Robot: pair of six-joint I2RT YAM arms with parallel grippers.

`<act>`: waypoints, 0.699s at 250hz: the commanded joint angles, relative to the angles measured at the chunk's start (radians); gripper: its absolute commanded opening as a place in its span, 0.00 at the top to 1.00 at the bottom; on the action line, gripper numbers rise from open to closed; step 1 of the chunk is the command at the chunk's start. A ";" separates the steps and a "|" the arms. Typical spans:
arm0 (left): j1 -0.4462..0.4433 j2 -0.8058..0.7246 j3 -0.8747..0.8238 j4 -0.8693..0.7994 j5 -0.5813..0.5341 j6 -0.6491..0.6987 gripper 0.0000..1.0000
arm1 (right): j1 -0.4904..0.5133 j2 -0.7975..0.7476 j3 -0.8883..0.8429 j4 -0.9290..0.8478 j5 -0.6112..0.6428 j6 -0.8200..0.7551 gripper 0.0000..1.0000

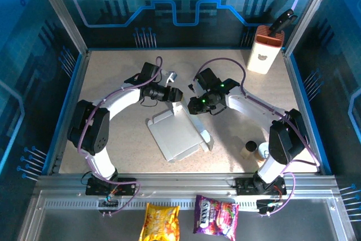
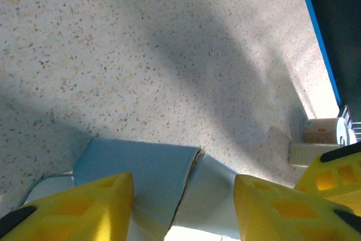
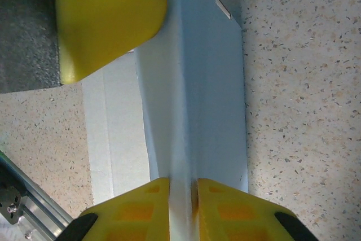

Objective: Fold the paper box

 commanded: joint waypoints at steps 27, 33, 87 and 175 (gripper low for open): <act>-0.011 0.004 -0.030 0.114 0.080 -0.099 0.49 | 0.017 0.006 -0.023 -0.033 -0.001 0.021 0.82; -0.012 0.008 -0.030 0.116 0.084 -0.103 0.50 | 0.017 0.006 -0.022 -0.034 -0.001 0.022 0.82; -0.015 0.012 -0.061 0.108 0.058 -0.100 0.58 | 0.015 0.011 -0.013 -0.033 0.005 0.020 0.81; -0.020 0.017 -0.091 0.108 0.023 -0.088 0.63 | 0.001 -0.005 -0.001 -0.021 -0.021 0.027 0.77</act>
